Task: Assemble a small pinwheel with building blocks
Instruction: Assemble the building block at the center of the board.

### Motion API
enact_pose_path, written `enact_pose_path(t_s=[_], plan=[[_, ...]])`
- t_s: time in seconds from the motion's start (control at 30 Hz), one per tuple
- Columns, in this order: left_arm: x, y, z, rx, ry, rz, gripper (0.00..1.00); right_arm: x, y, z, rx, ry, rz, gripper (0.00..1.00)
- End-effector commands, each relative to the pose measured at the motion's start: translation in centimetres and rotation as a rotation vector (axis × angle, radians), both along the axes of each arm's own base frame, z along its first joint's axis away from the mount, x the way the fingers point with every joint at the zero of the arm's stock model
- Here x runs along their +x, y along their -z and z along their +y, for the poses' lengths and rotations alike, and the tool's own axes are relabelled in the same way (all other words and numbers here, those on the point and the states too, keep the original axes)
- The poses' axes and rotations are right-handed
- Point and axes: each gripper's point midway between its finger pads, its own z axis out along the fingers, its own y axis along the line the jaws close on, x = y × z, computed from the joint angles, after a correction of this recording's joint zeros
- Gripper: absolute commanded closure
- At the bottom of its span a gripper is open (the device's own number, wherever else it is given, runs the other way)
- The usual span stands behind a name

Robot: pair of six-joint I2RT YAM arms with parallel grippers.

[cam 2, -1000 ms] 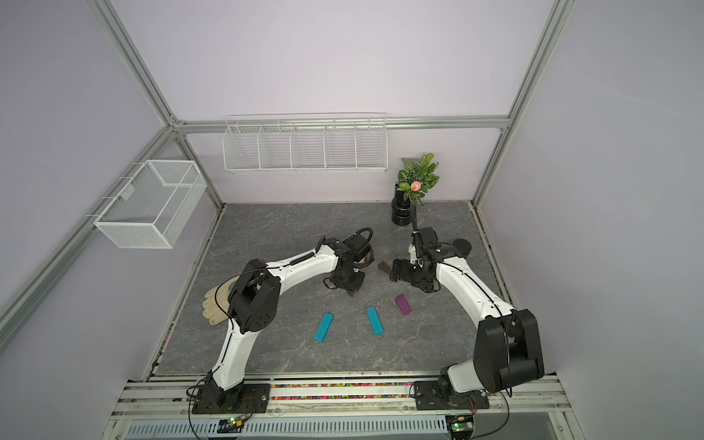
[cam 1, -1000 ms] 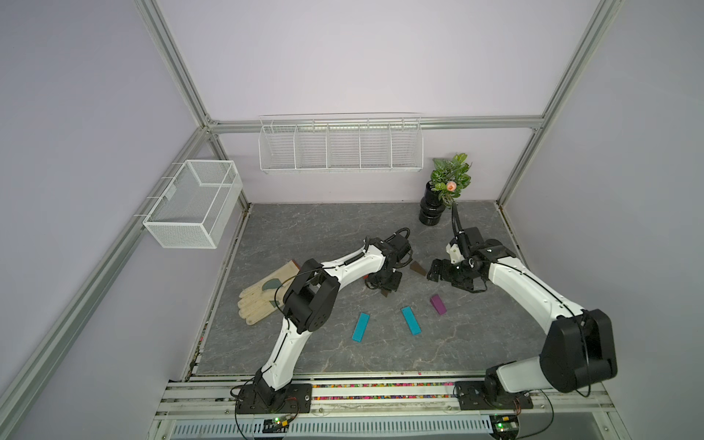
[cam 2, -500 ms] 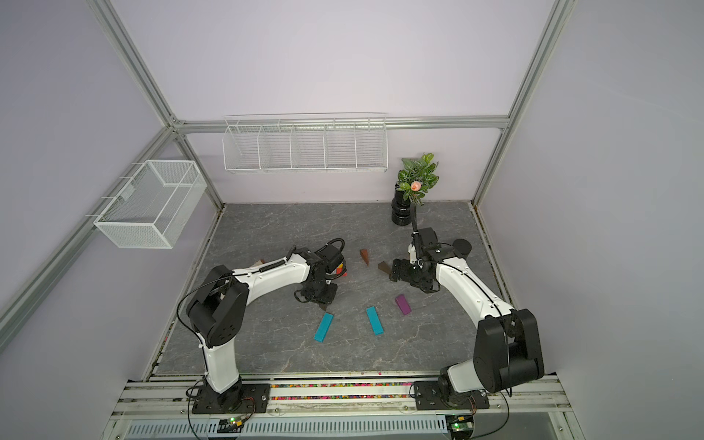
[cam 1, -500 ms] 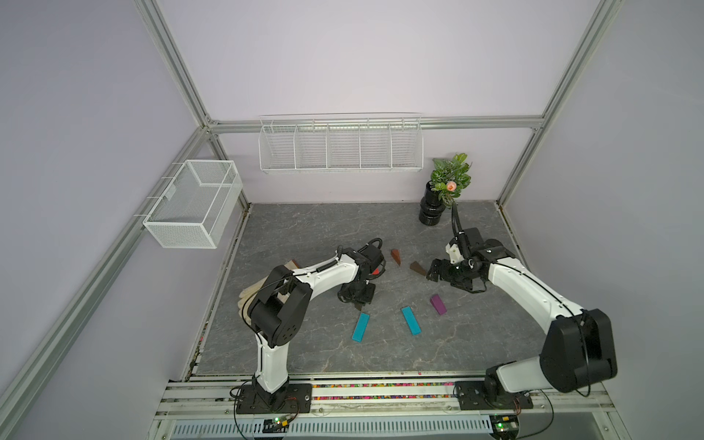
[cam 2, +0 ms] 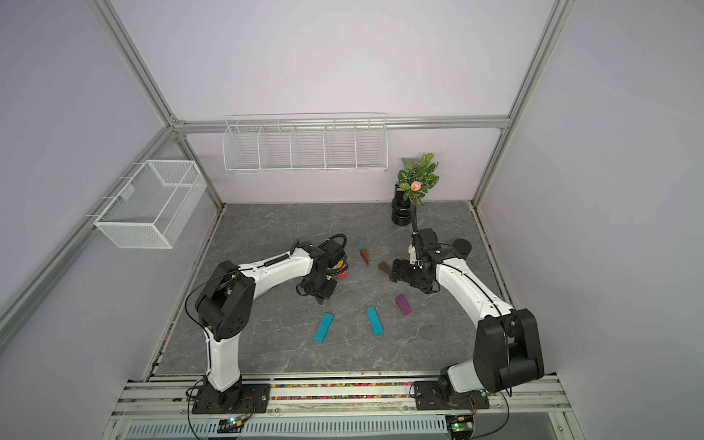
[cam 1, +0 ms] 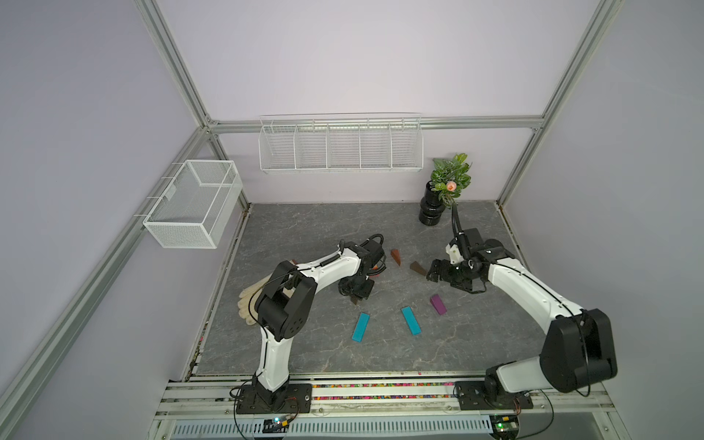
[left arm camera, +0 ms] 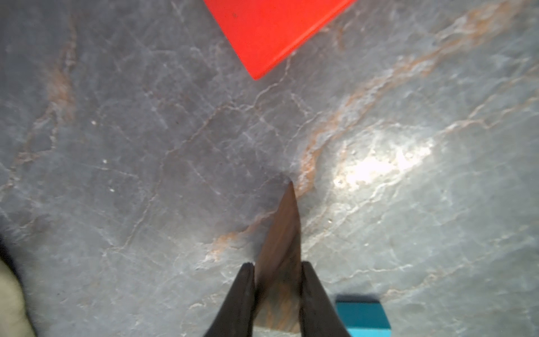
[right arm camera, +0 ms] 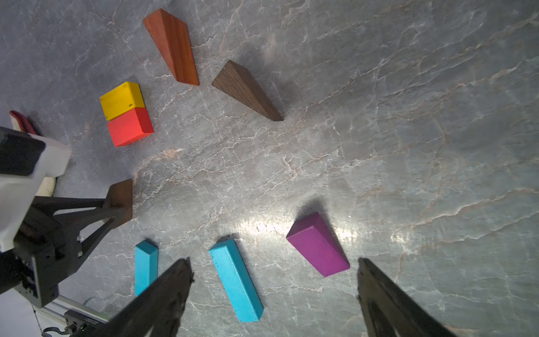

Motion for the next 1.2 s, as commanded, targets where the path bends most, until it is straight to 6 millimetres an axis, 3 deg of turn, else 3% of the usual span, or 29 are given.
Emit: enact_pose_path(t_s=[0.0,0.4,0.73,1.17], plan=[[1.2,0.7,1.2,0.078,0.043,-0.014,0.69,-0.4,0.3,-0.1,0.011,0.014,0.014,0.09],[4.3,-0.3,1.4,0.152,0.155,-0.069,0.66,-0.5,0.4,-0.1,0.011,0.016,0.017,0.09],[4.4,0.1,0.6,0.131,0.273,-0.056,0.64,-0.7,0.3,-0.1,0.012,0.018,0.016,0.09],[4.2,-0.3,0.0,0.1,0.403,-0.047,0.78,-1.0,0.3,-0.2,0.012,0.023,0.018,0.09]])
